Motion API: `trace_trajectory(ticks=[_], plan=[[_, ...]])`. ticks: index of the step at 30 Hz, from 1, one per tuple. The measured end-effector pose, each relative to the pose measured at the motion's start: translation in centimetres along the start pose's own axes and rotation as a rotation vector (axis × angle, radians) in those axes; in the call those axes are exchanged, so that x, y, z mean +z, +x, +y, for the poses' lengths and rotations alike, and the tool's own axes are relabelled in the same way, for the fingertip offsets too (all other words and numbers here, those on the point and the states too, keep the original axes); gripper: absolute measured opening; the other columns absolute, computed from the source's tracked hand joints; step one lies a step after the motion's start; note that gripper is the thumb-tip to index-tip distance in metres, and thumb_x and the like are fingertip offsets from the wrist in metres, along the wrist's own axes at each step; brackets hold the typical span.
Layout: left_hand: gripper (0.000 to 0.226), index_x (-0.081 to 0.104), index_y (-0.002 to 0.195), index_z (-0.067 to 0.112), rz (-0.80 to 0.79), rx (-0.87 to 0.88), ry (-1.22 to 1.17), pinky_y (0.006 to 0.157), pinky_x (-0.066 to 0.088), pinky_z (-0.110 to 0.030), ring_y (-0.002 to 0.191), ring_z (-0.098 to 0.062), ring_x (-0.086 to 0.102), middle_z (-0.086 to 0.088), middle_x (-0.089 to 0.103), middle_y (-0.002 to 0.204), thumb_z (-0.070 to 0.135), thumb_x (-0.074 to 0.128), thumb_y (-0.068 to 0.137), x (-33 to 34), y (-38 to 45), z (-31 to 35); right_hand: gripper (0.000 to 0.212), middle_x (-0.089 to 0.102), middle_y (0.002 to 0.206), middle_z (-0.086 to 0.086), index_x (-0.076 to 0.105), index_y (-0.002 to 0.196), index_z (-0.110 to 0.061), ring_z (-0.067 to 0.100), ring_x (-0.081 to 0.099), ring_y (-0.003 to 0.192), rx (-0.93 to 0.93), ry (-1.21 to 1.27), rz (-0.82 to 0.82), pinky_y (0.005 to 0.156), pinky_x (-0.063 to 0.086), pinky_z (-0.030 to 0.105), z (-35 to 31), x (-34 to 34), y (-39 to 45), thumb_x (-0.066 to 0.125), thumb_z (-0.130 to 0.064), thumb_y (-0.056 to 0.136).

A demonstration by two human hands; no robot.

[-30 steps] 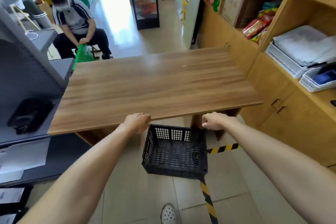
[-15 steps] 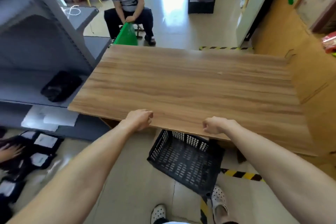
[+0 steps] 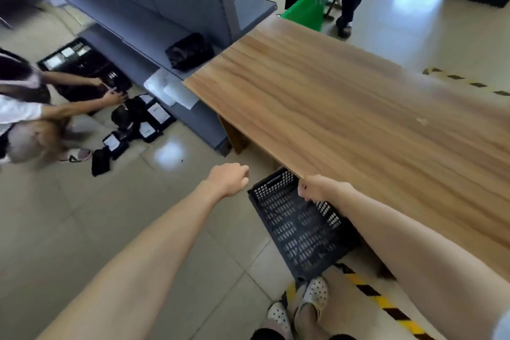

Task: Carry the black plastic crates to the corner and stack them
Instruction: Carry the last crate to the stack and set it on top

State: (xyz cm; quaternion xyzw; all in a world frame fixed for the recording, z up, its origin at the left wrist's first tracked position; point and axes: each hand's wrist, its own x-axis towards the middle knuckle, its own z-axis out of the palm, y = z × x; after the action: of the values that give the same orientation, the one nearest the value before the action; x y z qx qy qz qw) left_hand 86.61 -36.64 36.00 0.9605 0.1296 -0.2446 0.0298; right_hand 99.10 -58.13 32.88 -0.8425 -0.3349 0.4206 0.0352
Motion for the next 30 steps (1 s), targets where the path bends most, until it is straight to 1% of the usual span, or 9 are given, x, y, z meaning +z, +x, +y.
trace_trajectory(ticks=[3, 7, 10, 13, 17, 19, 21, 23, 30], plan=[[0.031, 0.058, 0.114, 0.02, 0.051, -0.034, -0.055, 0.08, 0.051, -0.041, 0.105, -0.028, 0.061, -0.006, 0.063, 0.115, 0.036, 0.036, 0.099, 2.1, -2.1, 0.0, 0.022, 0.06, 0.097, 0.005, 0.051, 0.081, -0.022, 0.023, 0.049, 0.078, -0.045, -0.061, -0.114, 0.08, 0.044, 0.039, -1.4, 2.9, 0.8, 0.037, -0.021, 0.098], [0.035, 0.059, 0.116, 0.02, 0.072, -0.072, -0.102, 0.077, 0.048, -0.039, 0.108, -0.03, 0.06, -0.007, 0.063, 0.117, 0.038, 0.034, 0.099, 5.2, -4.6, 0.1, 0.018, 0.056, 0.095, 0.003, 0.052, 0.09, -0.023, 0.025, 0.052, 0.082, -0.067, -0.162, -0.2, 0.081, 0.045, 0.042, -1.5, 5.9, 0.8, 0.036, -0.028, 0.097], [0.036, 0.059, 0.117, 0.019, 0.052, -0.096, -0.127, 0.075, 0.044, -0.038, 0.108, -0.03, 0.06, -0.009, 0.063, 0.119, 0.037, 0.033, 0.099, 8.4, -5.7, 0.8, 0.019, 0.056, 0.097, 0.004, 0.051, 0.086, -0.025, 0.025, 0.054, 0.082, -0.047, -0.184, -0.228, 0.082, 0.046, 0.041, -0.4, 8.6, 0.4, 0.036, -0.03, 0.096], [0.038, 0.059, 0.115, 0.015, 0.029, -0.18, -0.16, 0.076, 0.041, -0.037, 0.109, -0.031, 0.059, -0.011, 0.062, 0.119, 0.033, 0.03, 0.099, 11.4, -6.0, 2.0, 0.024, 0.061, 0.105, 0.007, 0.055, 0.108, -0.018, 0.029, 0.062, 0.091, -0.025, -0.212, -0.256, 0.088, 0.05, 0.044, 1.9, 10.8, 0.7, 0.036, -0.031, 0.1], [0.038, 0.061, 0.107, 0.012, 0.015, -0.25, -0.249, 0.071, 0.038, -0.035, 0.103, -0.032, 0.06, -0.011, 0.063, 0.112, 0.032, 0.029, 0.1, 15.1, -5.9, 4.0, 0.019, 0.056, 0.091, 0.0, 0.051, 0.103, -0.022, 0.028, 0.062, 0.09, -0.003, -0.225, -0.292, 0.091, 0.05, 0.046, 6.0, 13.0, 1.5, 0.033, -0.029, 0.102], [0.039, 0.062, 0.103, 0.011, 0.017, -0.296, -0.279, 0.069, 0.038, -0.034, 0.098, -0.031, 0.061, -0.011, 0.065, 0.107, 0.031, 0.029, 0.1, 17.0, -5.0, 4.6, 0.021, 0.055, 0.099, 0.002, 0.051, 0.113, -0.02, 0.027, 0.061, 0.092, 0.008, -0.217, -0.285, 0.093, 0.05, 0.045, 7.6, 13.8, 2.8, 0.035, -0.028, 0.102], [0.039, 0.064, 0.102, 0.011, 0.009, -0.357, -0.319, 0.069, 0.037, -0.034, 0.095, -0.03, 0.061, -0.011, 0.066, 0.106, 0.03, 0.03, 0.099, 18.9, -3.6, 5.3, 0.025, 0.055, 0.109, 0.005, 0.048, 0.122, -0.017, 0.026, 0.059, 0.093, 0.015, -0.191, -0.251, 0.083, 0.051, 0.04, 8.9, 14.6, 4.6, 0.038, -0.026, 0.102], [0.037, 0.065, 0.105, 0.012, 0.0, -0.419, -0.34, 0.069, 0.037, -0.033, 0.097, -0.031, 0.062, -0.011, 0.067, 0.108, 0.028, 0.032, 0.098, 20.5, -2.1, 6.1, 0.021, 0.056, 0.114, 0.006, 0.049, 0.119, -0.019, 0.026, 0.058, 0.095, 0.017, -0.179, -0.226, 0.076, 0.048, 0.037, 10.1, 15.5, 6.5, 0.04, -0.026, 0.101], [0.034, 0.059, 0.122, 0.018, -0.071, -0.586, -0.582, 0.079, 0.046, -0.035, 0.106, -0.031, 0.06, -0.009, 0.064, 0.122, 0.029, 0.037, 0.098, 28.1, 4.2, 8.5, 0.028, 0.054, 0.122, 0.007, 0.049, 0.126, -0.018, 0.027, 0.056, 0.105, 0.117, -0.066, -0.08, 0.086, 0.05, 0.04, 13.9, 20.6, 14.6, 0.046, -0.025, 0.099]])
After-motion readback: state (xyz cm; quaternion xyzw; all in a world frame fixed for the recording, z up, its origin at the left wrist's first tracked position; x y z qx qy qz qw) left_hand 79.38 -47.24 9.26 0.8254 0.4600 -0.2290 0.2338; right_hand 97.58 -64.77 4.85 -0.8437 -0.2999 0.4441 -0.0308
